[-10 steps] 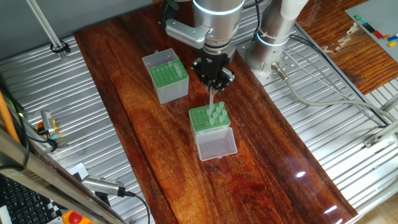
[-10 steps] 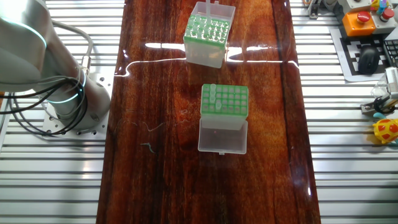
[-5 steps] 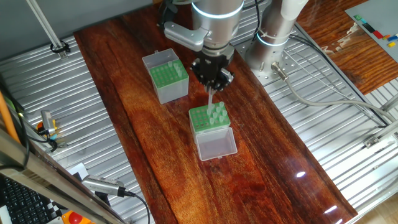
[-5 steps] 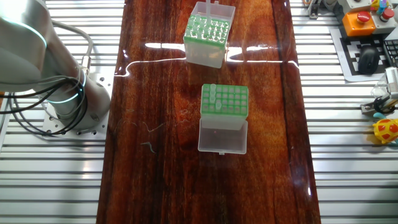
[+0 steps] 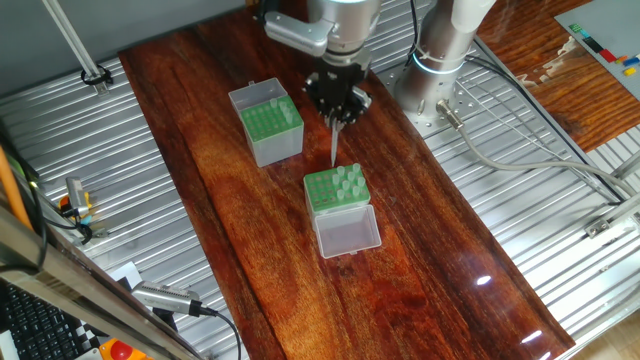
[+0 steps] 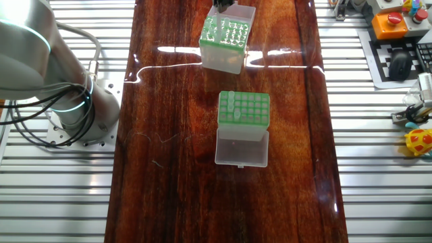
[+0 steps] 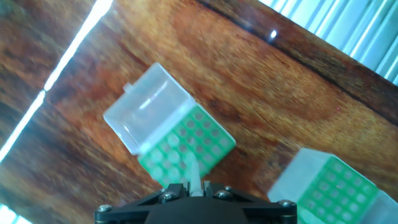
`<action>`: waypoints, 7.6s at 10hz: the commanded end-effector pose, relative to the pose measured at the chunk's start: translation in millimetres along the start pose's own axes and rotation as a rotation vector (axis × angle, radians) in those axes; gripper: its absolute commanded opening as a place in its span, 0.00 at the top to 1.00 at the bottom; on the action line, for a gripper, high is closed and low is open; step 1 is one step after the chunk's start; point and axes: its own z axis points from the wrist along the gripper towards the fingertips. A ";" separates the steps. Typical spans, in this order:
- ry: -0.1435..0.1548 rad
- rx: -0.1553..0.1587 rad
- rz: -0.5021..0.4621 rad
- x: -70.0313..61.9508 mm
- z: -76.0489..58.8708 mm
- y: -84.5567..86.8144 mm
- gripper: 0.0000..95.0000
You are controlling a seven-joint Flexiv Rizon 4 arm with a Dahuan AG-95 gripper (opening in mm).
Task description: Transfer all large pipette tips from one holder to another
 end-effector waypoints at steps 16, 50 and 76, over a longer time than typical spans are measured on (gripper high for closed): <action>0.052 0.010 0.080 19.5 -14.7 -88.0 1.00; 0.028 0.040 0.009 44.3 2.6 -151.3 1.00; -0.004 0.015 0.303 -5.0 8.2 -76.2 0.60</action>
